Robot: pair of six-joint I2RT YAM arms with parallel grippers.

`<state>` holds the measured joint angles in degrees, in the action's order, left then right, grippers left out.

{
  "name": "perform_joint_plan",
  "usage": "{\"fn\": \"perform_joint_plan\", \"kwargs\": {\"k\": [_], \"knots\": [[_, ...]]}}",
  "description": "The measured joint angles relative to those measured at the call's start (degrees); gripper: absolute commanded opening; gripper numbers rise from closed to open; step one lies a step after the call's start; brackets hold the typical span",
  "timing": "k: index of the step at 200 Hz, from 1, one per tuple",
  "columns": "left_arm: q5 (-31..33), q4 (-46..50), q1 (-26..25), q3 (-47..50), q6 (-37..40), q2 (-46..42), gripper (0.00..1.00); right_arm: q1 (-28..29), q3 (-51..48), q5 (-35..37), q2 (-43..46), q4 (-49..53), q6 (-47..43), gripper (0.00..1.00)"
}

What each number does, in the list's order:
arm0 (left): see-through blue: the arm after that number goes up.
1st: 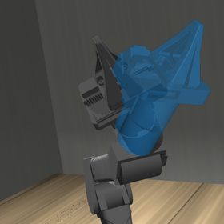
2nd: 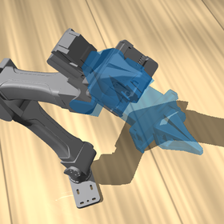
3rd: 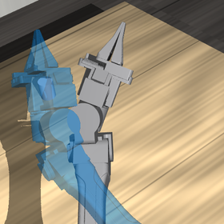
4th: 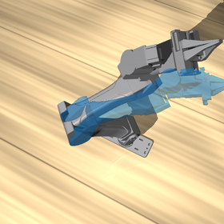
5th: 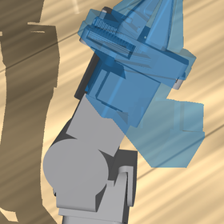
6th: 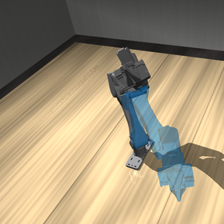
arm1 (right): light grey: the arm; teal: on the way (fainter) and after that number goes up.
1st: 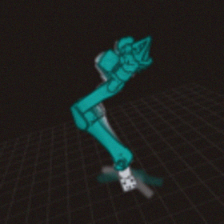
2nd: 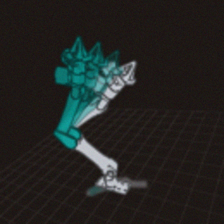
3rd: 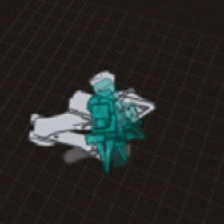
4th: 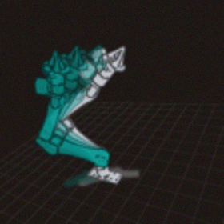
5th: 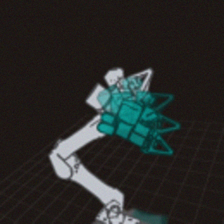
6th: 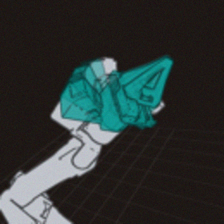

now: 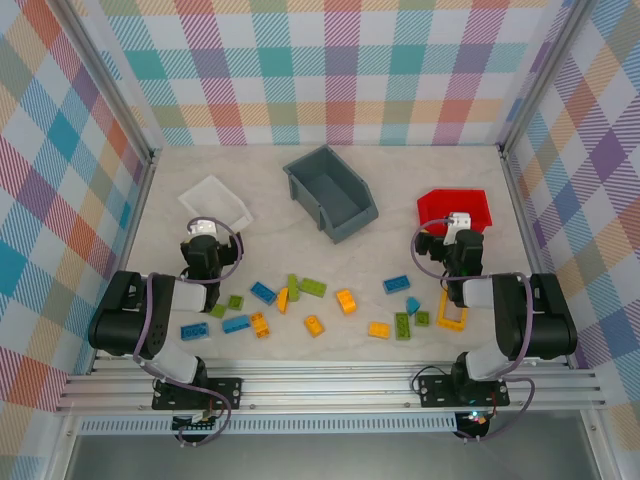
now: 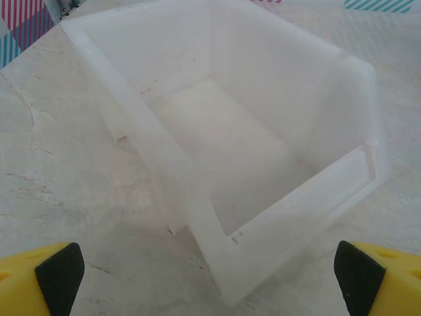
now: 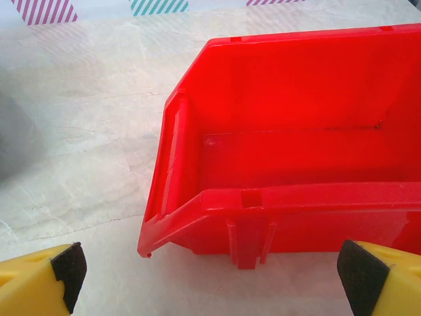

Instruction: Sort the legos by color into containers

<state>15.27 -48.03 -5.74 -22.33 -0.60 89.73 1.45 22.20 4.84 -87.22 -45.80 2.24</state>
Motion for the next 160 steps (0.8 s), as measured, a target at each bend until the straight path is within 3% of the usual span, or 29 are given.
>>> {"fn": "perform_joint_plan", "kwargs": {"k": [144,160], "knots": [[0.04,0.04,0.00,0.00,0.00,-0.15,1.00,0.00,0.00,0.04,0.00,0.00,-0.02,1.00],[1.49,7.23,-0.39,-0.52,-0.46,-4.74,1.00,0.59,0.92,1.14,1.86,4.46,-0.20,1.00]]}}
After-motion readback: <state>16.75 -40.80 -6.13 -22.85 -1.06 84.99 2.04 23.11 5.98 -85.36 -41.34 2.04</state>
